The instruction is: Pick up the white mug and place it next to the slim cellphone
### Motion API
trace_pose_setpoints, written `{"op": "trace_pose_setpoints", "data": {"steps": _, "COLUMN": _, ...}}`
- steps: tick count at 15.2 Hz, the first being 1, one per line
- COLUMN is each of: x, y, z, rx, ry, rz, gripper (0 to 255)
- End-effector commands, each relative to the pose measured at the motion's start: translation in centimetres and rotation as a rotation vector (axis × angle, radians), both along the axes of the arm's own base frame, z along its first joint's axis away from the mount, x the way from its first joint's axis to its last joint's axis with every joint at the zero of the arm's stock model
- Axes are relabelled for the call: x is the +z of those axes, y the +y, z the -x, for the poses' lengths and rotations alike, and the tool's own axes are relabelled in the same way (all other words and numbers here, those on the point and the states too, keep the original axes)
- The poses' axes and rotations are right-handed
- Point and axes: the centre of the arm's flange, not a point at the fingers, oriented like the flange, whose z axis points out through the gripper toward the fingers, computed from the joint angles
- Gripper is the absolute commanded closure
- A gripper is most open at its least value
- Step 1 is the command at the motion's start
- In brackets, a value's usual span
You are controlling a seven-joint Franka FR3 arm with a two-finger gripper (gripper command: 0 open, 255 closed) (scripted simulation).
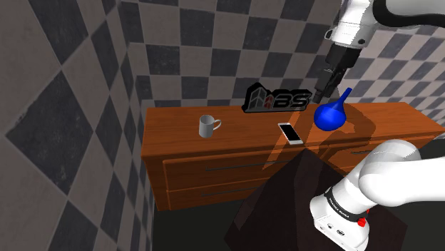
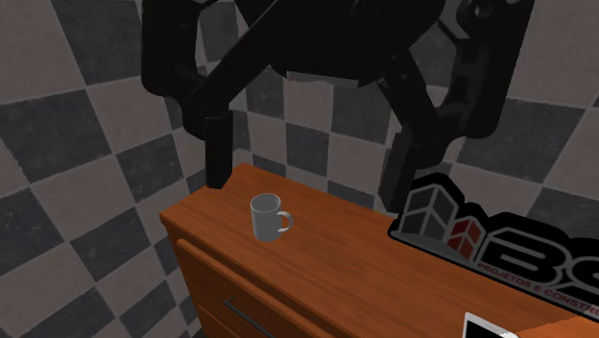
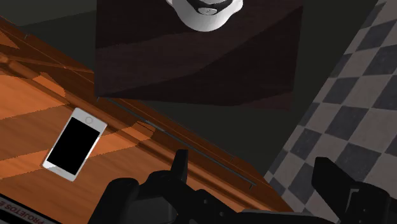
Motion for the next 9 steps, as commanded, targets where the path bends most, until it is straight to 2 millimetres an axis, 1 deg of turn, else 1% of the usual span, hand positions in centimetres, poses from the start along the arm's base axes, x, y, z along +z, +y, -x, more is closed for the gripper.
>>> {"op": "trace_pose_setpoints", "data": {"steps": 1, "x": 0.0, "y": 0.0, "z": 0.0, "rx": 0.0, "ry": 0.0, "rz": 0.0, "gripper": 0}}
{"op": "trace_pose_setpoints", "data": {"steps": 9, "x": -5.9, "y": 4.6, "z": -7.7, "rx": -0.047, "ry": 0.01, "rz": 0.026, "gripper": 0}}
